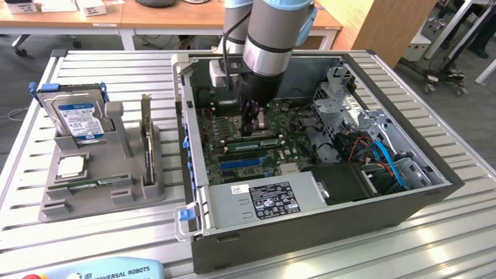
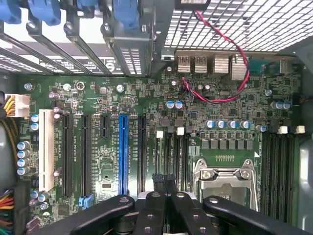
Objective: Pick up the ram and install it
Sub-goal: 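Press down the ram until it locks into place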
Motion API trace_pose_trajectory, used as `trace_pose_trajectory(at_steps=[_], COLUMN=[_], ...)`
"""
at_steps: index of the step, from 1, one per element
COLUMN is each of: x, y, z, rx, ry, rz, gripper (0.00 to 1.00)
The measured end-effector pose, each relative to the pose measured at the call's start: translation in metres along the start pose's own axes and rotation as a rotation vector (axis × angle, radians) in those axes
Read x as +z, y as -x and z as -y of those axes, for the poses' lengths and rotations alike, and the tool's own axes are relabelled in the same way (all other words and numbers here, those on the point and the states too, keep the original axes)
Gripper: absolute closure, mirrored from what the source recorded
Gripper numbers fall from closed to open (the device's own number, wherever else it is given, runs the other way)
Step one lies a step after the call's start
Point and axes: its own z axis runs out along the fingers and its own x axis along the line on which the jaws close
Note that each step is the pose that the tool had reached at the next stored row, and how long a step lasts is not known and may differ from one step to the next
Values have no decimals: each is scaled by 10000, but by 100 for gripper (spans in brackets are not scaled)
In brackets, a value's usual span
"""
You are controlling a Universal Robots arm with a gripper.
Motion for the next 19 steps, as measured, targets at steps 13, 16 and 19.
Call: trace_pose_trajectory(at_steps=[13, 16, 19], x=[-25, -27, -29], y=[1, 1, 2], z=[55, 101, 153], rx=[-1, 0, -1], ry=[1, 1, 0], rz=[0, 0, 0], gripper=[90, 90, 90])
